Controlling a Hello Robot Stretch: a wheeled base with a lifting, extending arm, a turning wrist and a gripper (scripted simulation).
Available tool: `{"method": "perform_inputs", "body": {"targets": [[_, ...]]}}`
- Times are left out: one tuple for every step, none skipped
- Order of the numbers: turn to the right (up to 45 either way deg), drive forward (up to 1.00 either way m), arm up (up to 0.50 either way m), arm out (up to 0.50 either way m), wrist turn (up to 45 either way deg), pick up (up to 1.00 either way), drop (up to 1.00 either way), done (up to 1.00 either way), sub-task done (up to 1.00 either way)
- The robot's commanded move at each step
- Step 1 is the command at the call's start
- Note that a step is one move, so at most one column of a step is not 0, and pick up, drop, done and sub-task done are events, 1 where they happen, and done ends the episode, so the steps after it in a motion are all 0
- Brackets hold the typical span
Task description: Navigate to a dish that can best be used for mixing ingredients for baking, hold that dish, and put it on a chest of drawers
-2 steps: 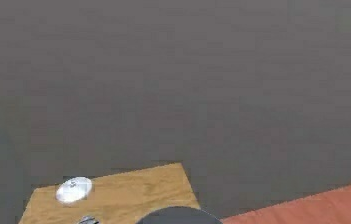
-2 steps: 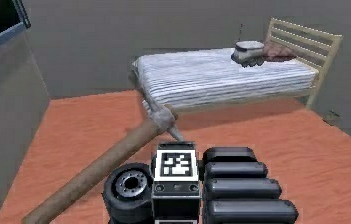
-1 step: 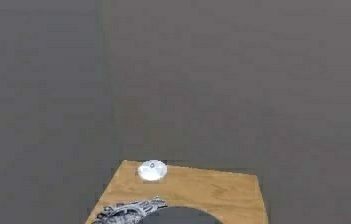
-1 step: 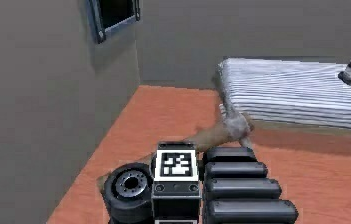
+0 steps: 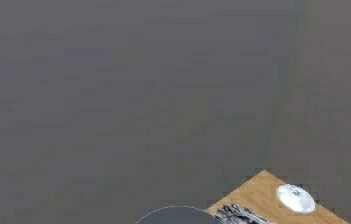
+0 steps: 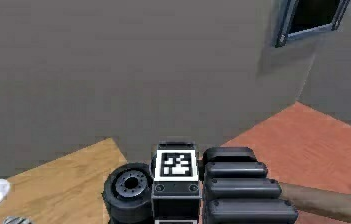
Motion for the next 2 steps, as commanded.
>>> {"method": "perform_inputs", "body": {"targets": [[-15.0,0.0,0.0,0.0,0.0,0.0,0.0,0.0,0.0],[0.0,0.1,0.0,0.0,0.0,0.0,0.0,0.0,0.0]]}}
